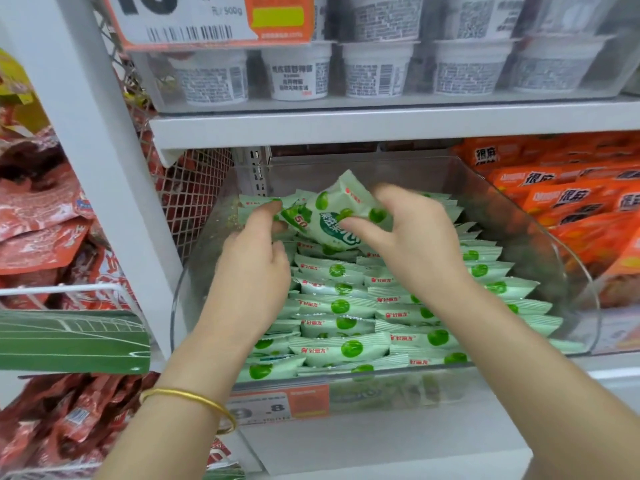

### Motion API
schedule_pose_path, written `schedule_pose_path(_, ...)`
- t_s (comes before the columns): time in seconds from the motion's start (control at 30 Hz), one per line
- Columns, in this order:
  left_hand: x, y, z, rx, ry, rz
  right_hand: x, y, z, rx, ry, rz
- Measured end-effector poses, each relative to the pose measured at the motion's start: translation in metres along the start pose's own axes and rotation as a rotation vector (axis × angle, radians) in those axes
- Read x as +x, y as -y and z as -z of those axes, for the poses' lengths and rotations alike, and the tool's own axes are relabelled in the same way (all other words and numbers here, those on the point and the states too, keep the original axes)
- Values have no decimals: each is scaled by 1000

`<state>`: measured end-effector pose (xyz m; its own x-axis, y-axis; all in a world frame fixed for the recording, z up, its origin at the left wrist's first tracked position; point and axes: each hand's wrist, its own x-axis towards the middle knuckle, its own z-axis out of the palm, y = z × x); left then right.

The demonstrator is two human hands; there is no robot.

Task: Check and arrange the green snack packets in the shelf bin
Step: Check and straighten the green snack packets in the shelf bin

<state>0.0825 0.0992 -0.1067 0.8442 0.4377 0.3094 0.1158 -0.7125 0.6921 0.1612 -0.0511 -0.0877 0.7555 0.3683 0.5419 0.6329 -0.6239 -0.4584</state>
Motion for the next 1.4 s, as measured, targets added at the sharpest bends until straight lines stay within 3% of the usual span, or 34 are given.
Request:
schedule_pose_path(0.23, 4, -3, 0, -20, -28, -7, 5, 12, 3, -15, 11, 86)
schedule_pose_path(0.4, 5, 0, -1, -33, -17, 3, 1, 8, -3, -267, 128, 121)
schedule_pose_path(0.7, 5, 4, -3, 32, 47, -114, 21, 12, -22, -392, 423, 148)
schedule_pose_path(0.87, 6, 3, -2, 154, 71, -207, 25, 3, -8, -301, 327, 107)
schedule_pose_path(1.03, 12, 10, -9, 369, 149, -147, 18, 4, -26, -358, 369, 169)
schedule_pose_path(1.4, 9, 5, -10, 435, 184, -98, 18, 2, -23, -399, 386, 88)
